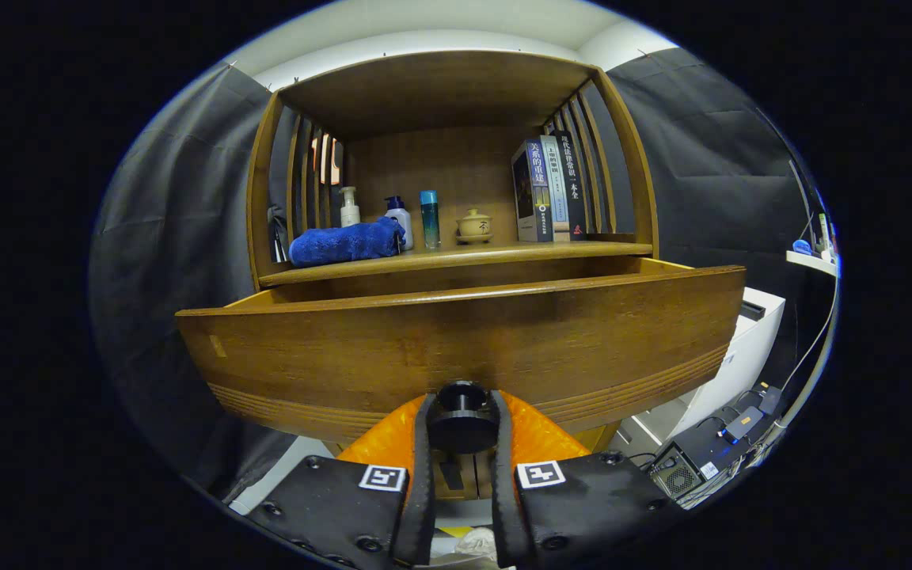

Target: Pull open the drawer, take out the items inside it, and place them on the countertop above the cabinet.

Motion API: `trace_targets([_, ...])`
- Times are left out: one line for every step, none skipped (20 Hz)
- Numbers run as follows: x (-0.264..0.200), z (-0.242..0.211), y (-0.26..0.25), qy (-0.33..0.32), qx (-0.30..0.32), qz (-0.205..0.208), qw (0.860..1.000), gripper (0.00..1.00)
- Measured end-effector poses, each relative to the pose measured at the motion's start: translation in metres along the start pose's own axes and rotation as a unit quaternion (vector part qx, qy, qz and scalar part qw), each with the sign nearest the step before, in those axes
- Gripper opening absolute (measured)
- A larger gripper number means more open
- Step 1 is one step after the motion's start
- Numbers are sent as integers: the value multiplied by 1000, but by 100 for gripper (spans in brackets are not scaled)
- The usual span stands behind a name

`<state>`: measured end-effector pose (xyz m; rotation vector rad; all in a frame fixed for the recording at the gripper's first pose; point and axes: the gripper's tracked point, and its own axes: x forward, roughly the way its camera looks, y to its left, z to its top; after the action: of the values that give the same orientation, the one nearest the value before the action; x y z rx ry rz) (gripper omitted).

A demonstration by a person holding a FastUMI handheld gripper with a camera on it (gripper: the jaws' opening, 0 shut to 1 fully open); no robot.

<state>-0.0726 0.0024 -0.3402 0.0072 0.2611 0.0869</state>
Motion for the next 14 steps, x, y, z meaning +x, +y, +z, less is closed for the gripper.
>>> trace_targets([-2,-1,0,2,1,-1,1000,37])
trace_targets([-5,-2,0,4,2,-3,1000,38])
trace_targets([-8,-3,0,6,3,-6,1000,38])
trace_targets([-10,-4,0,7,3,-7,1000,38])
trace_targets([-13,-5,0,9,2,-8,1000,38])
trace_targets([-18,-7,0,10,0,-9,1000,38])
trace_targets([-21,-9,0,12,-1,-10,1000,38])
trace_targets([-25,-9,0,12,-3,-11,1000,38])
trace_targets([-29,-11,1,14,-5,-12,1000,38])
trace_targets([-33,-13,1,15,-6,-14,1000,38])
trace_targets([-37,-14,1,17,-7,-15,1000,38])
trace_targets([-40,-16,0,18,-6,-16,1000,38])
trace_targets([-44,-17,1,20,-1,-17,1000,38])
trace_targets([-48,-18,1,21,4,-17,1000,38])
